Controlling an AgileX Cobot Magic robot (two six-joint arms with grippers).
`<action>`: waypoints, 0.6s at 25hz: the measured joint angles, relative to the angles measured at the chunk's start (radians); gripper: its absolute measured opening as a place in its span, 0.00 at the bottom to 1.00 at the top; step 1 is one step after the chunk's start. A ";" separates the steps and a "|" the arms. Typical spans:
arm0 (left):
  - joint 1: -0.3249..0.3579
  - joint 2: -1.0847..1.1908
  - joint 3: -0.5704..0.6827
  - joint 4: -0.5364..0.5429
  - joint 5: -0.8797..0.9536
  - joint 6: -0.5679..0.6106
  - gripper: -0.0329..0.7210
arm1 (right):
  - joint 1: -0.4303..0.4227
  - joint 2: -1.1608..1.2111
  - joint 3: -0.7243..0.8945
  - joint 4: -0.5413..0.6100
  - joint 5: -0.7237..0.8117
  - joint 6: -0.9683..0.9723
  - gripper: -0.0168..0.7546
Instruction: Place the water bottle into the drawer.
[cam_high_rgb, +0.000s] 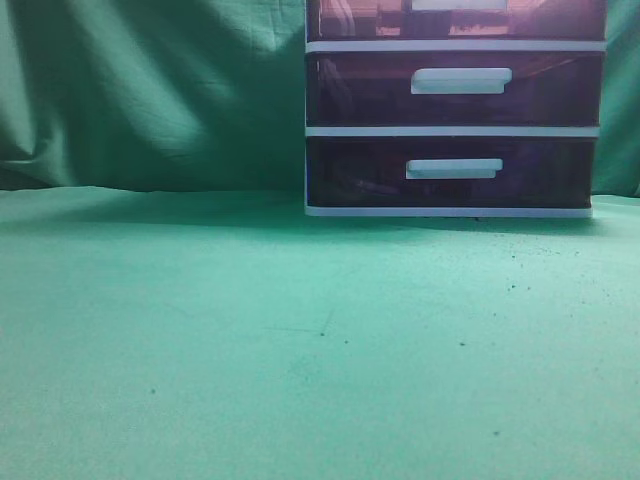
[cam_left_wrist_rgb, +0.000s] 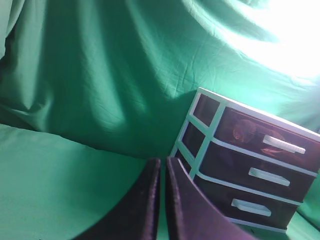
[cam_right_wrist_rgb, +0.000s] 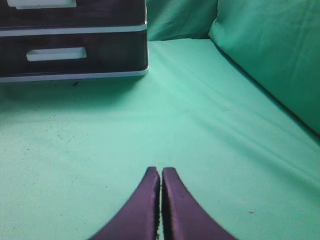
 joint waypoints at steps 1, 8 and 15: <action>0.000 0.000 0.000 0.000 0.000 0.000 0.04 | 0.000 0.000 0.000 0.010 0.002 -0.009 0.02; 0.000 0.000 0.000 0.000 0.000 0.000 0.04 | 0.026 0.000 0.000 0.052 0.009 -0.056 0.02; 0.000 0.000 0.000 -0.001 0.000 0.000 0.04 | 0.027 0.000 0.000 0.145 0.017 -0.100 0.02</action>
